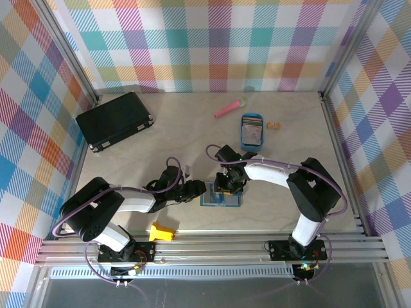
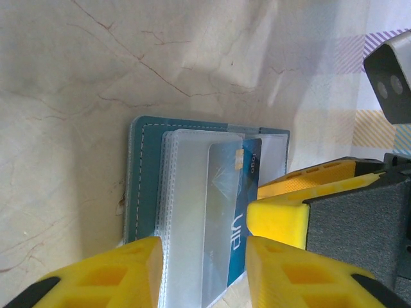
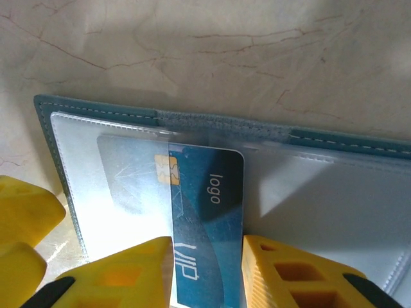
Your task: Put the credit cards into the card holder
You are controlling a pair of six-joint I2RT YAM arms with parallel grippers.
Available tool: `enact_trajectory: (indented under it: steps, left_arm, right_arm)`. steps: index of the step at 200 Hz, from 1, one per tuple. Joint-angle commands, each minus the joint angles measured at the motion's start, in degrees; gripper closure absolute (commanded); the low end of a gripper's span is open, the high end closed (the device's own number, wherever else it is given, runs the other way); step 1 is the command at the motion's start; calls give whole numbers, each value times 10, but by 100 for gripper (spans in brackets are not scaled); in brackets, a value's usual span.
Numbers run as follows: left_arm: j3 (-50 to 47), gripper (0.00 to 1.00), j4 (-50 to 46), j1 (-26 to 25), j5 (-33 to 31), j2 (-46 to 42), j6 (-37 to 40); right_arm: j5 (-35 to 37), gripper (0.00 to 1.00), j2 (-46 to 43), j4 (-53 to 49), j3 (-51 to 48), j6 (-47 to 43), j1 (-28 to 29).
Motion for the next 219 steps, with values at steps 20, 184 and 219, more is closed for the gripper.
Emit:
enact_trajectory:
  steps: [20,184,219]
  left_arm:
    - [-11,68,29,-6,9,8,-2]
    - [-26,74,61,-6,10,21,-12]
    - [-27,74,66,-6,11,22,-14]
  right_arm:
    - [-29,69,10,15,7,-1,6]
    - [-81,72,16,65,-10,29,5]
    - [-86,72,16,66,-12,31,5]
